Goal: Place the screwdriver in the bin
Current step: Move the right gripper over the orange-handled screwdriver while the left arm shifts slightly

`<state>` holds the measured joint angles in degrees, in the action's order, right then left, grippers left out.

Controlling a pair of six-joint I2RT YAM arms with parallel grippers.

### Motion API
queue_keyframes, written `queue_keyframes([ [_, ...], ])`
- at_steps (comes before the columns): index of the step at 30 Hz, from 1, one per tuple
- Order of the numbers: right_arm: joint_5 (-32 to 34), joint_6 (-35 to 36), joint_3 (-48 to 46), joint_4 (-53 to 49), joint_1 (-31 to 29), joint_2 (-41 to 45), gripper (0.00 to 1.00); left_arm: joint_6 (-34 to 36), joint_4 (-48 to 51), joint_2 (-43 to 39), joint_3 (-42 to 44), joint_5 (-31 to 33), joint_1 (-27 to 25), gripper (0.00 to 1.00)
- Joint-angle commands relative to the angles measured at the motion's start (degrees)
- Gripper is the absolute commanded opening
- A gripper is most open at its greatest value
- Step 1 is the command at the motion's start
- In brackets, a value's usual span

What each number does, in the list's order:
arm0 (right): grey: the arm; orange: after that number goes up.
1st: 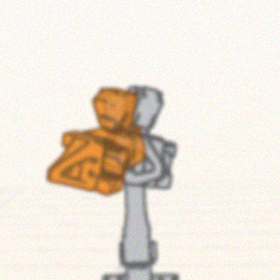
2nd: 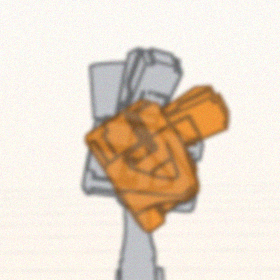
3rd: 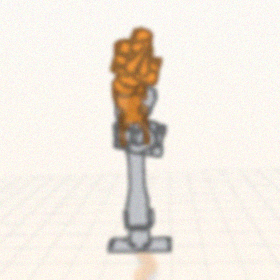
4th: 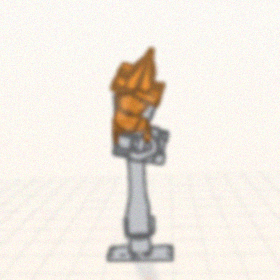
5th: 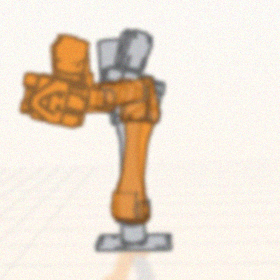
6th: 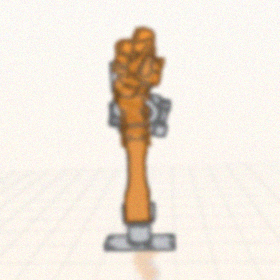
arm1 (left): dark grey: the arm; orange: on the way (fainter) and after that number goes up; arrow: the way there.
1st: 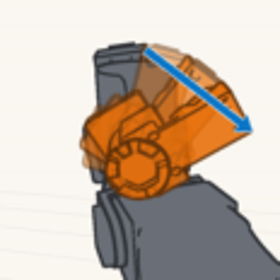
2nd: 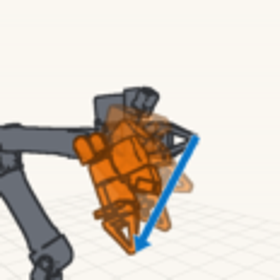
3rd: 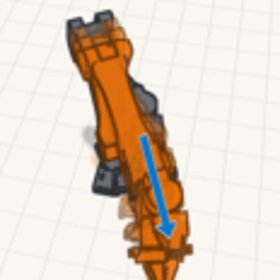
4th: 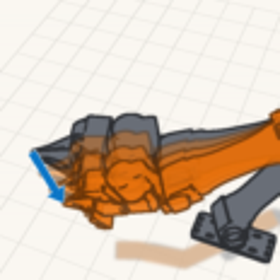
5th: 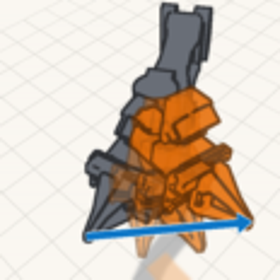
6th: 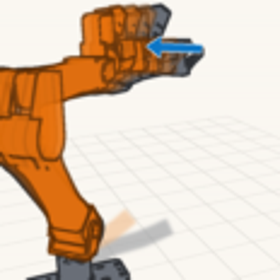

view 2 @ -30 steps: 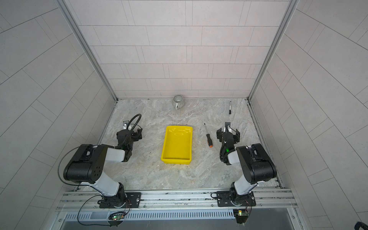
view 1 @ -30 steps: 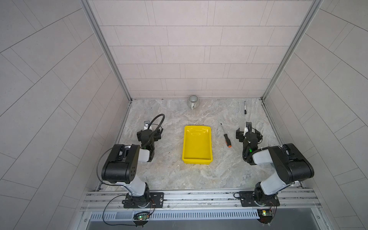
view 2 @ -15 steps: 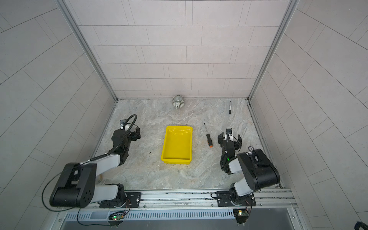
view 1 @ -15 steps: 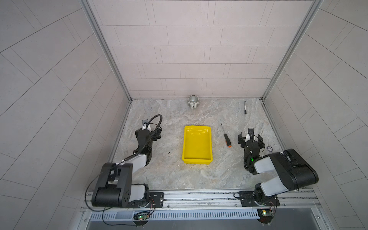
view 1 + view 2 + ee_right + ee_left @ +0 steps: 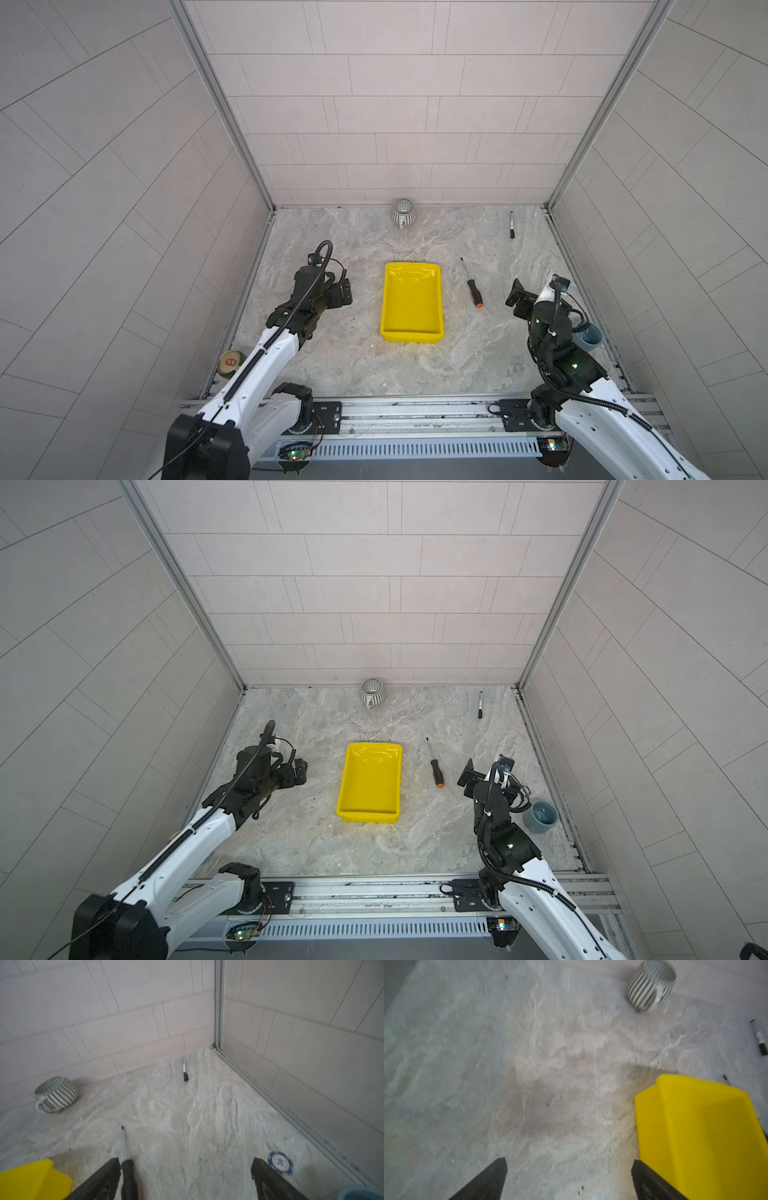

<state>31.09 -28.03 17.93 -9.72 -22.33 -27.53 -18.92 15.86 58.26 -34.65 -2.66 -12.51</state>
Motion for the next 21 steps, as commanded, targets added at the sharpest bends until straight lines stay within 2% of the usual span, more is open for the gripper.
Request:
queue_keyframes([
  [1,-4.05,-4.05,-1.2,-8.28,0.18,1.33,0.99,-3.23,8.16,2.71,-2.68,0.65,0.21,1.0],
  [3,-4.15,-4.26,-0.43,-7.85,0.18,-1.61,0.99,-4.0,10.24,5.02,-4.2,3.29,0.21,1.0],
  [7,-5.18,-4.14,1.66,-6.63,0.14,-9.02,0.99,-3.94,15.81,7.23,-7.37,3.89,0.23,1.0],
  [12,-5.94,-4.43,3.03,-5.43,0.09,-14.48,0.99,-6.83,15.7,7.45,-6.73,8.59,0.38,1.0],
  [14,-5.69,-4.44,4.32,-6.94,0.09,-16.64,0.99,-7.43,20.32,7.01,-8.38,11.41,0.56,1.0],
  [16,-6.11,-4.13,6.32,-9.7,0.17,-18.18,0.99,-9.14,21.09,5.39,-7.56,14.81,0.82,1.0],
  [18,-7.85,-2.95,8.3,-10.76,0.34,-19.49,0.99,-9.56,20.23,3.0,-6.17,15.51,2.01,1.0],
  [19,-7.97,-3.95,9.25,-10.81,0.59,-20.0,0.99,-9.56,19.91,1.73,-5.59,14.99,3.06,1.0],
  [21,-4.86,-11.87,11.32,-13.86,1.85,-20.31,0.99,-9.63,19.59,-0.98,-4.15,13.01,5.37,1.0],
])
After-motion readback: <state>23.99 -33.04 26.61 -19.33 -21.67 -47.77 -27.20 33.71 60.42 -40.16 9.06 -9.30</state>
